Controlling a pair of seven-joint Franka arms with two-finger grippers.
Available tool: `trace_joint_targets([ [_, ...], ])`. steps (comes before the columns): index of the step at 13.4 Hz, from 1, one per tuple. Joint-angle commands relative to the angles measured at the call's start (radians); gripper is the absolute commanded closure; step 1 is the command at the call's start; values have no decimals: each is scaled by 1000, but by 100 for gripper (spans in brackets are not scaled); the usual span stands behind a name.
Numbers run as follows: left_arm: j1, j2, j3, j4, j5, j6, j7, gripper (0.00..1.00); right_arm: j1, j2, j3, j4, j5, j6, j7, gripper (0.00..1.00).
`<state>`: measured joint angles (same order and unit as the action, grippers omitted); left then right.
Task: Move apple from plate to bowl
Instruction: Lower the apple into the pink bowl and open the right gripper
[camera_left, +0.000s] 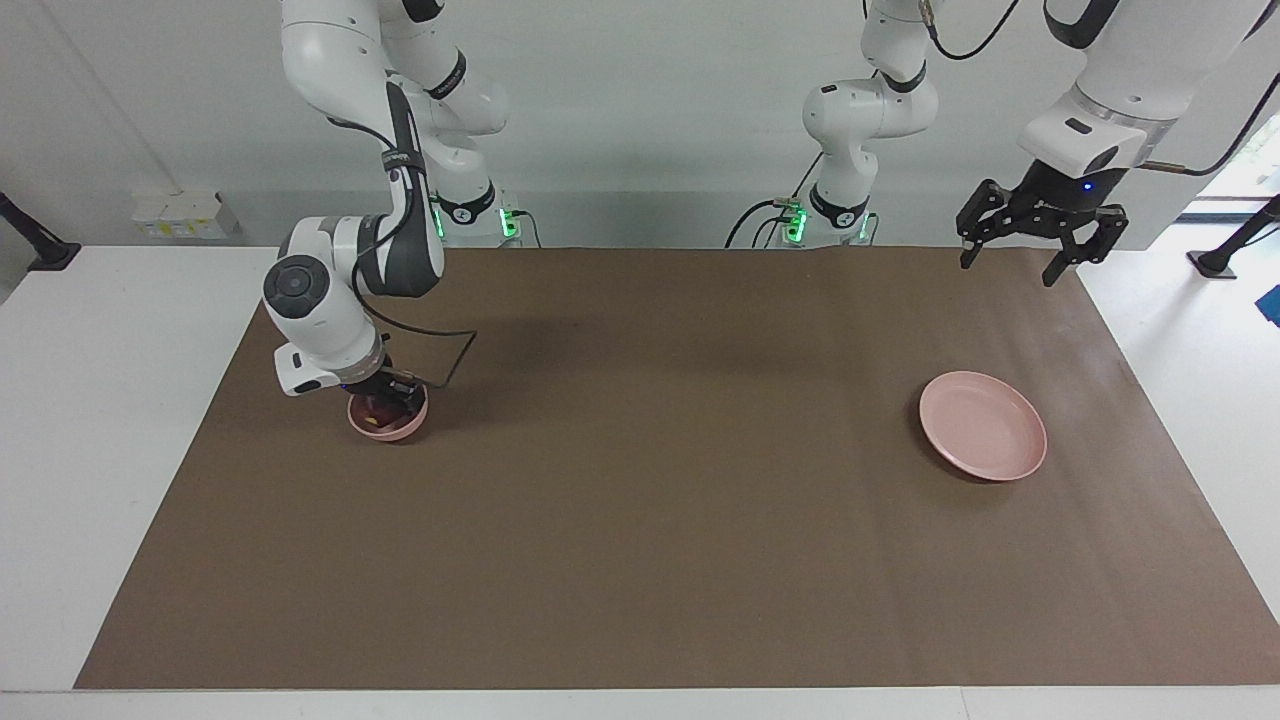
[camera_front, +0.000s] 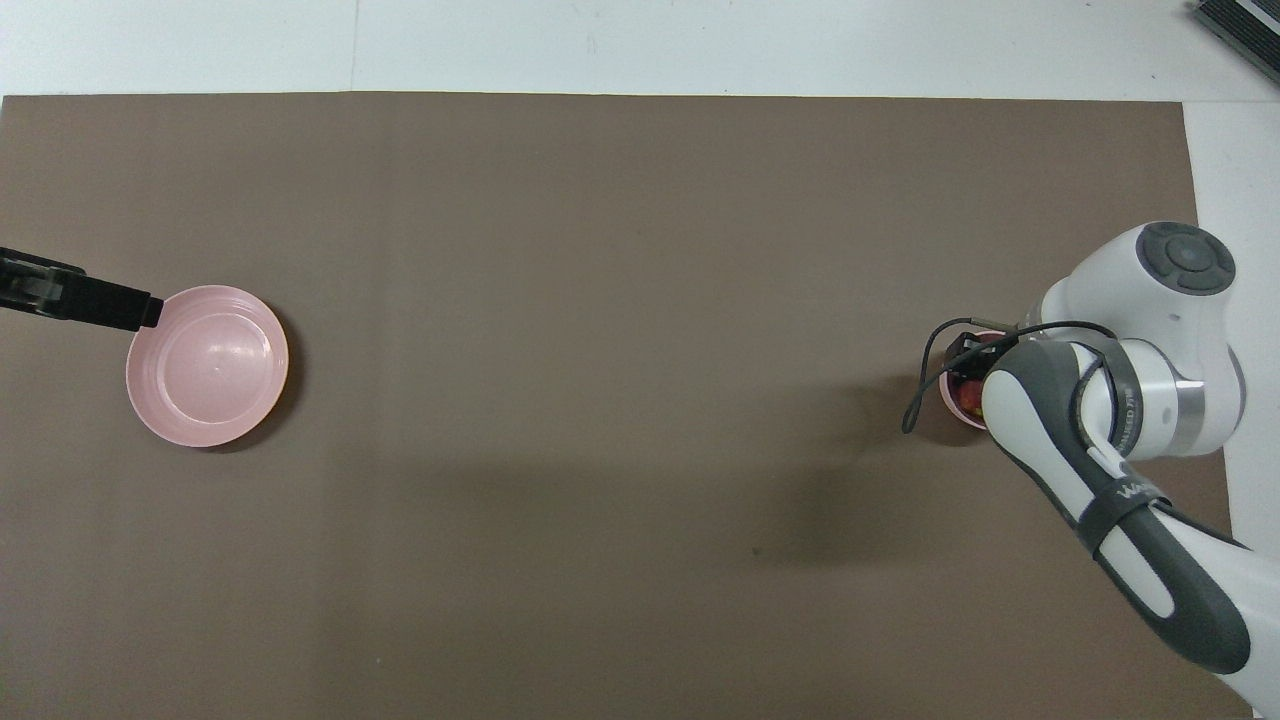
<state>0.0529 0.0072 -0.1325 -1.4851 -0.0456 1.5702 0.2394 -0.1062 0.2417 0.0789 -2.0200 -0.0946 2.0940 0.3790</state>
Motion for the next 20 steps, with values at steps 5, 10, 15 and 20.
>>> trace_joint_targets([
  [5, -90, -7, 116, 5, 21, -38, -6, 0, -18, -50, 16, 232, -20, -244, -48, 0],
  [10, -84, -9, 120, 2, 16, -36, -6, 0, -18, -76, 16, 411, -16, -389, -209, 0],
  [15, -71, -9, 120, 2, 16, -36, -6, 0, -7, -220, 21, 409, 35, -463, -224, 0],
  [20, -70, -9, 120, 2, 16, -36, -6, 0, -6, -243, 22, 492, 98, -637, -218, 0],
])
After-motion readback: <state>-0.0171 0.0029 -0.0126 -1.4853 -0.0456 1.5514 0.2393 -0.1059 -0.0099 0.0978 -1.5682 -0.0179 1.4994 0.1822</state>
